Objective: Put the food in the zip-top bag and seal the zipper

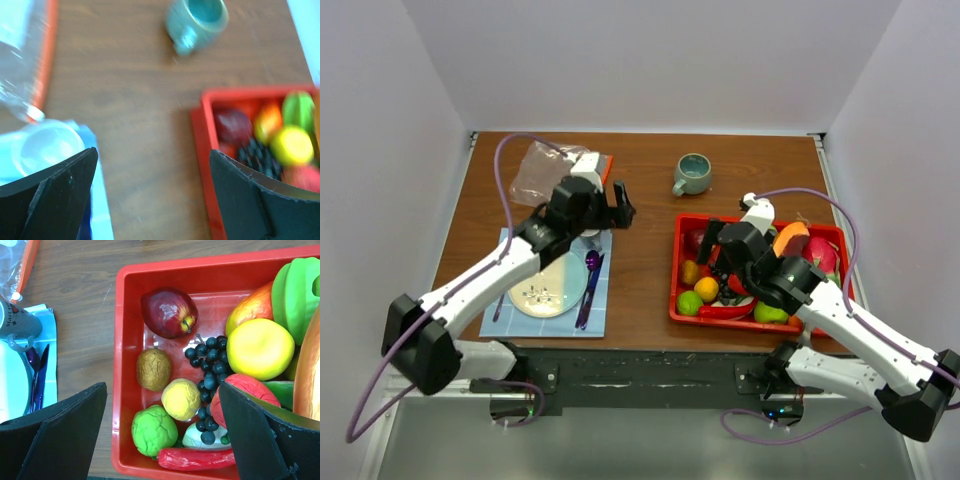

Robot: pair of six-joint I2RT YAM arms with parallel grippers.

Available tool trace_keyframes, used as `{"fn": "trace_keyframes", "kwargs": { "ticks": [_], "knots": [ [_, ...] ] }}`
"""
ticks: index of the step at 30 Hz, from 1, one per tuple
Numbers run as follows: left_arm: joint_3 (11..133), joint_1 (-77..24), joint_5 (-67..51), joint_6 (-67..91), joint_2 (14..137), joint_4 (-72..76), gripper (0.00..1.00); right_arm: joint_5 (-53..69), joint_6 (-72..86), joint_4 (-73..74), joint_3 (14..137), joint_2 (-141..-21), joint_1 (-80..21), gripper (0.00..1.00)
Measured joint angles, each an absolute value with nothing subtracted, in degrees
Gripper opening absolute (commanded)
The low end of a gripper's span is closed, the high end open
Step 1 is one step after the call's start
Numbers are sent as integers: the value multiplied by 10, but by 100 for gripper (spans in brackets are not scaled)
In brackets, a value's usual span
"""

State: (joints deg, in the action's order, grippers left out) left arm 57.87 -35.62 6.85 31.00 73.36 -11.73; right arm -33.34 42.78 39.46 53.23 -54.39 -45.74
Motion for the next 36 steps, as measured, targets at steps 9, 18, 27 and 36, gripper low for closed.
{"fn": "trace_keyframes", "kwargs": {
  "ticks": [9,18,27,36],
  "knots": [
    [860,-264,173,225,978,-142,80,-303,415,381,532,-548,-457,99],
    [1079,-262,241,81,1229,-212,73,-293,409,381,532,-552,-457,99],
    [1137,-257,254,22,1345,-265,71,-285,409,379,529,-545,-457,99],
    [1137,-253,269,1,1352,-252,67,-280,409,371,520,-545,-457,99]
  ]
}}
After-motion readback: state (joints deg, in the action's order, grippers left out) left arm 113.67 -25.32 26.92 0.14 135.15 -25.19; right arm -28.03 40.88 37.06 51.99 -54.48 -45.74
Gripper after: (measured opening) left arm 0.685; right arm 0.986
